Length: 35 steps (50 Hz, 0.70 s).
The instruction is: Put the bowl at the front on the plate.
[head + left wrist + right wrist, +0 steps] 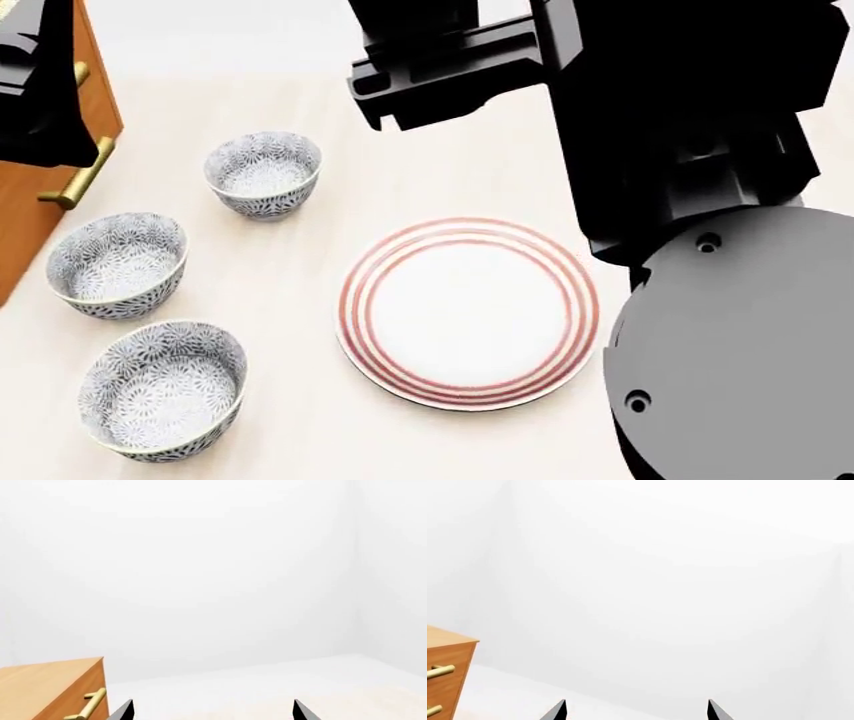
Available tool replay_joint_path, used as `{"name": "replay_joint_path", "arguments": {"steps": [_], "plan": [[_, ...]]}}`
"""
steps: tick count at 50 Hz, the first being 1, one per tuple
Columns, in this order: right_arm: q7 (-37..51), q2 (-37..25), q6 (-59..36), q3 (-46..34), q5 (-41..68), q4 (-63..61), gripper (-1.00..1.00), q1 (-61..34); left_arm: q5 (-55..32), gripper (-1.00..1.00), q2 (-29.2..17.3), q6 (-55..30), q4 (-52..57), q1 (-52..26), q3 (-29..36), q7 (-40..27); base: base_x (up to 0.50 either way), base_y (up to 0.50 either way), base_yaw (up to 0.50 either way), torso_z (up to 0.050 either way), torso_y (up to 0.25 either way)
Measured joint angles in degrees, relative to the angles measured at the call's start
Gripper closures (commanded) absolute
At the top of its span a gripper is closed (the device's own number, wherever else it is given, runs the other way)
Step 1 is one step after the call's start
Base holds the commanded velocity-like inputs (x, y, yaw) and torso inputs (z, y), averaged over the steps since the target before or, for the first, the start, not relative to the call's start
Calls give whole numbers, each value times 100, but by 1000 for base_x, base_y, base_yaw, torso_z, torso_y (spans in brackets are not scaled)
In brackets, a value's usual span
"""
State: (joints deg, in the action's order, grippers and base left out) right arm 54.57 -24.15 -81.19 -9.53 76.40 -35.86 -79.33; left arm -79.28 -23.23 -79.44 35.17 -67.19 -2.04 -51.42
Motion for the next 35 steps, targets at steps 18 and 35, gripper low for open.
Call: {"name": "replay_joint_path", "arguments": {"steps": [18,35], "plan": [[40,-104,142,-106,56,10,-100,4,75,-100,-126,188,41,147,89,61,101,0,0,0,0],[33,-182,264,-206,93,14,-100,-1,73,-100,-197,303,61,200,174,51,194,0,0,0,0]]}}
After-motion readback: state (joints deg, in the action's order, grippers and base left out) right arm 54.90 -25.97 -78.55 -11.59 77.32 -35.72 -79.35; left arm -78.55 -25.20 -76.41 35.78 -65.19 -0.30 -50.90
